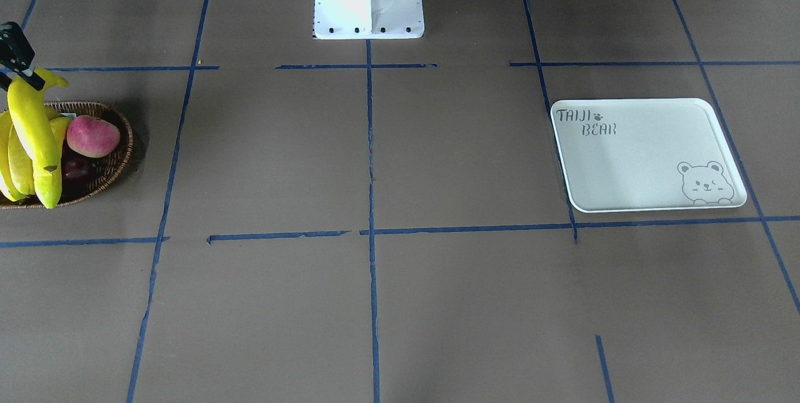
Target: Transfer all bananas from basket to plate
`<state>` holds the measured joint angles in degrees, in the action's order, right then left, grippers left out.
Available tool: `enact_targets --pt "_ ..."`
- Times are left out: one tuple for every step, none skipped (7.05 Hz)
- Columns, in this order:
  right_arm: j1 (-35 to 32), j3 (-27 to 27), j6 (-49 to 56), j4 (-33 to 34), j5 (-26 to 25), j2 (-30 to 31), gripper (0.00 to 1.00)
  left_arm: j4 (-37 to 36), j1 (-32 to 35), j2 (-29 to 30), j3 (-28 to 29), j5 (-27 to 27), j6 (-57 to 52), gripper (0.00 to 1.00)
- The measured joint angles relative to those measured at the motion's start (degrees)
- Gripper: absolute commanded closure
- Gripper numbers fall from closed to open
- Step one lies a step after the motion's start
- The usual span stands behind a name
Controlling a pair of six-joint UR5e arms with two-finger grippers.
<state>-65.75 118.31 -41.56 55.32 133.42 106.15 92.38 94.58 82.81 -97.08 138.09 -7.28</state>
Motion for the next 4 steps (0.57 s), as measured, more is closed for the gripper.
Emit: enact_targets --pt "0.53 -0.01 -4.38 -0.04 0.31 -2.49 0.99 5.55 -1.61 0.46 -0.58 0.12 1.32 0.0" --pt "2.23 -0.16 -9.82 -0.03 0.25 -6.07 0.98 10.74 -3.93 2.01 -0.92 1.35 6.0 0.01" --pt "4.66 -0.37 -16.08 0.06 -0.26 -10.47 0.99 14.56 -7.34 4.83 -1.11 4.56 14.72 0.01" --pt "7.21 -0.5 -21.29 0.11 -1.21 -14.08 0.97 17.76 -11.47 7.65 -1.02 7.14 23.73 0.01"
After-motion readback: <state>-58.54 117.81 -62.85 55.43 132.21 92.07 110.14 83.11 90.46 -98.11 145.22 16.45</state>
